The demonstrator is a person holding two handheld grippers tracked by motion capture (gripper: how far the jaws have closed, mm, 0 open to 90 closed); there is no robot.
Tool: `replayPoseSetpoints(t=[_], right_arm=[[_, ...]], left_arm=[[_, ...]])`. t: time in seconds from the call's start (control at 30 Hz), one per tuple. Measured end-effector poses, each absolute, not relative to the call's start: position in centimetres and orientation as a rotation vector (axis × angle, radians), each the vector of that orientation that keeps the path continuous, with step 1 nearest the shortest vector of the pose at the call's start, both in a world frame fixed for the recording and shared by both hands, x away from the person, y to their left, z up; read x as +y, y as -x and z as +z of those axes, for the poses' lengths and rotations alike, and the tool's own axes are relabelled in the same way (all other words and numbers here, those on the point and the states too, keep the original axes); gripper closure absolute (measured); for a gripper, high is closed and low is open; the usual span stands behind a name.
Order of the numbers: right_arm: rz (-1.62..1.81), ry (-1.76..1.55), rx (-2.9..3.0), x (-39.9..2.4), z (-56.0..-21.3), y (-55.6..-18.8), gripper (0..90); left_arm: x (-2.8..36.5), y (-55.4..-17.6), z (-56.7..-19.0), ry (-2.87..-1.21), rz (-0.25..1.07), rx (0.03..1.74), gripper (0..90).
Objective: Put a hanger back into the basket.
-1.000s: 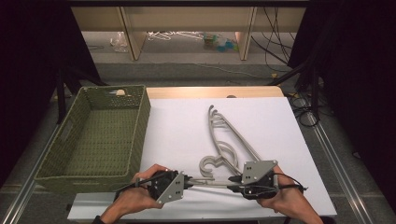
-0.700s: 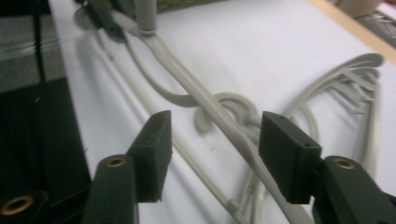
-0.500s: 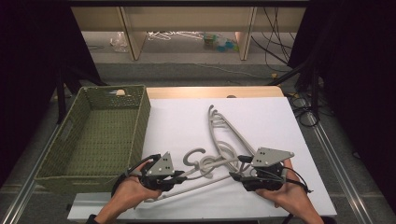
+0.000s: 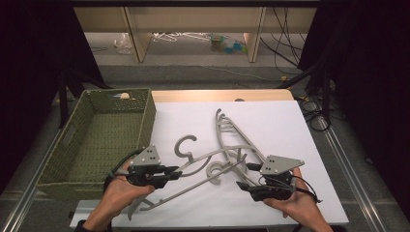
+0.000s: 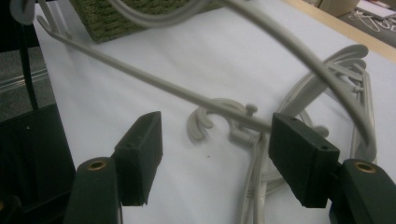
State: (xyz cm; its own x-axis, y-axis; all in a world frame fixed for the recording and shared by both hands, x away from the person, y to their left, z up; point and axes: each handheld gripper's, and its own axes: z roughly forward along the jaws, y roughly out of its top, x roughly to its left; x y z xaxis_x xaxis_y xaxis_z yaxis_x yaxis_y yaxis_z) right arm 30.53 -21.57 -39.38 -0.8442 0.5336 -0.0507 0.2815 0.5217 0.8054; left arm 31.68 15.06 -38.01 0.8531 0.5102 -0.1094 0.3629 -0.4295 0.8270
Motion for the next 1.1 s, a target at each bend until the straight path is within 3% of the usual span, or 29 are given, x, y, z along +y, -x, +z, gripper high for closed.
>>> replayPoseSetpoints(t=[0.5,0.8,1.1], right_arm=[[1.223,-0.722,2.492,-22.0,-40.3,-30.6,34.8],[1.219,-0.733,2.504,-21.9,-40.7,-30.6,34.8],[1.225,-0.752,2.494,-22.0,-40.9,-30.7,32.3]], left_arm=[[18.4,-31.3,-35.2,-1.955,0.223,0.698,78.9],[23.7,-31.6,-31.2,-1.909,0.328,0.772,78.9],[28.3,-33.0,-29.9,-1.846,0.411,0.901,78.9]])
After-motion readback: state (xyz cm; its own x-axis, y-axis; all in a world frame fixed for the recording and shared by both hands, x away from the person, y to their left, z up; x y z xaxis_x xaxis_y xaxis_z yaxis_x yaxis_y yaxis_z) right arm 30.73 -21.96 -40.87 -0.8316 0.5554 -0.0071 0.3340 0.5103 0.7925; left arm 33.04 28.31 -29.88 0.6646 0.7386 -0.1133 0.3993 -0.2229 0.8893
